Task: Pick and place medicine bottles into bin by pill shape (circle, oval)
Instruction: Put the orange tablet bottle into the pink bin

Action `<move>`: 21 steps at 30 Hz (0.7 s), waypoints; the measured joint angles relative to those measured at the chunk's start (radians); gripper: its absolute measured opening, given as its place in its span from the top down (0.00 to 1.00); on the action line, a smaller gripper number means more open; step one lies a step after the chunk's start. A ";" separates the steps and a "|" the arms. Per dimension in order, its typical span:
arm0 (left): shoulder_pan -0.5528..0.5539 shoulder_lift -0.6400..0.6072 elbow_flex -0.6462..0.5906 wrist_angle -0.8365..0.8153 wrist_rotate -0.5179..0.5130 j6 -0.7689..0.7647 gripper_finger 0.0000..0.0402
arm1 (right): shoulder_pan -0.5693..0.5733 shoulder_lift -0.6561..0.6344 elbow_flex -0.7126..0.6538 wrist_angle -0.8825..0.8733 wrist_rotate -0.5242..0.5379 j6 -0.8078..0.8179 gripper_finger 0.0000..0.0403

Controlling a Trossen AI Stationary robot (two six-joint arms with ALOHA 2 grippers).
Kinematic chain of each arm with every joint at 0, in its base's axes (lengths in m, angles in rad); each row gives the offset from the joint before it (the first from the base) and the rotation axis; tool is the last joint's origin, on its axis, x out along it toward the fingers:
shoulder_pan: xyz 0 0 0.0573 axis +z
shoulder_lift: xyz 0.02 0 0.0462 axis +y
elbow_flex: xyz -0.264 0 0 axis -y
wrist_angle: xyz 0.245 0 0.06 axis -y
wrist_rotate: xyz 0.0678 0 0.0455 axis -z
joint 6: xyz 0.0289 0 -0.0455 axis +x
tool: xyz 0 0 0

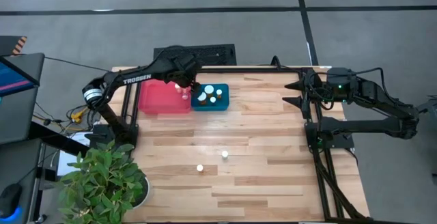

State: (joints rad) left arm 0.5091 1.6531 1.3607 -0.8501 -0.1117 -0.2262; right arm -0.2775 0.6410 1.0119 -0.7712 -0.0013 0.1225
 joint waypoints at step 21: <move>-0.767 0.001 0.076 -0.054 0.147 -0.195 0.27 | 0.000 0.000 0.000 -0.009 0.000 -0.003 0.31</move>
State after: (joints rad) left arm -0.2584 1.6539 1.4366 -0.9041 0.0355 -0.4208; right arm -0.2775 0.6410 1.0116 -0.7803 -0.0010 0.1192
